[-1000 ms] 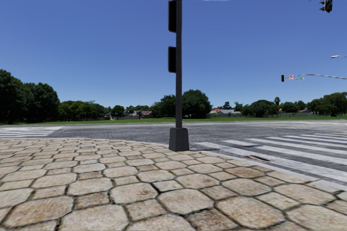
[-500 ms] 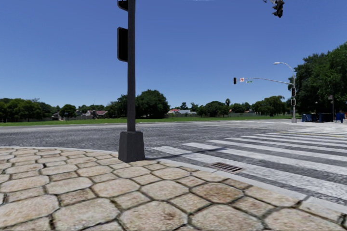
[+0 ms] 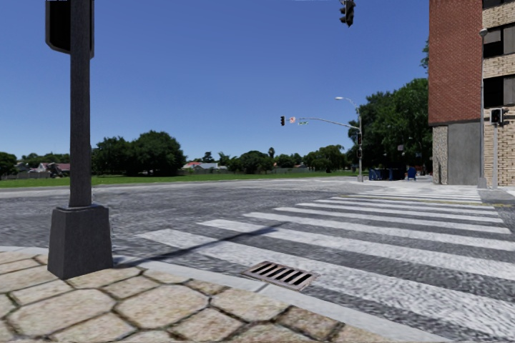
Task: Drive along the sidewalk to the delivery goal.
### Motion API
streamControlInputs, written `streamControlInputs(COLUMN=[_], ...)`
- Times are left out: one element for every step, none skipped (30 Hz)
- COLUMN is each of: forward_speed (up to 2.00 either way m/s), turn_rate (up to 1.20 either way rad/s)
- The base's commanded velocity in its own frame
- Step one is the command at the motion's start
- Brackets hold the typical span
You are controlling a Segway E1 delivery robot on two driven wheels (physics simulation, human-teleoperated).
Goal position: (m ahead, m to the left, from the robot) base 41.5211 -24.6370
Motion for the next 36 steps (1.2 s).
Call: streamControlInputs(forward_speed=[1.64, 1.64, 1.64, 1.64, 1.64, 1.64, 1.64, 1.64, 1.64, 1.63, 1.63, 1.62, 1.6, 1.59, 1.59, 1.59, 1.59, 1.59, 1.59, 1.59, 1.59, 1.59, 1.59, 1.59, 1.58, 1.57, 1.57, 1.57, 1.56, 1.55, 1.49, 1.49, 1.4, 1.35, 1.28, 1.24], turn_rate=[-0.59, -0.59, -0.59, -0.59, -0.59, -0.59, -0.59, -0.59, -0.59, -0.59, -0.59, -0.59, -0.59, -0.58, -0.58, -0.57, -0.56, -0.55, -0.55, -0.54, -0.52, -0.51, -0.51, -0.5, -0.48, -0.47, -0.47, -0.47, -0.47, -0.43, -0.4, -0.4, -0.38, -0.38, -0.37, -0.36])
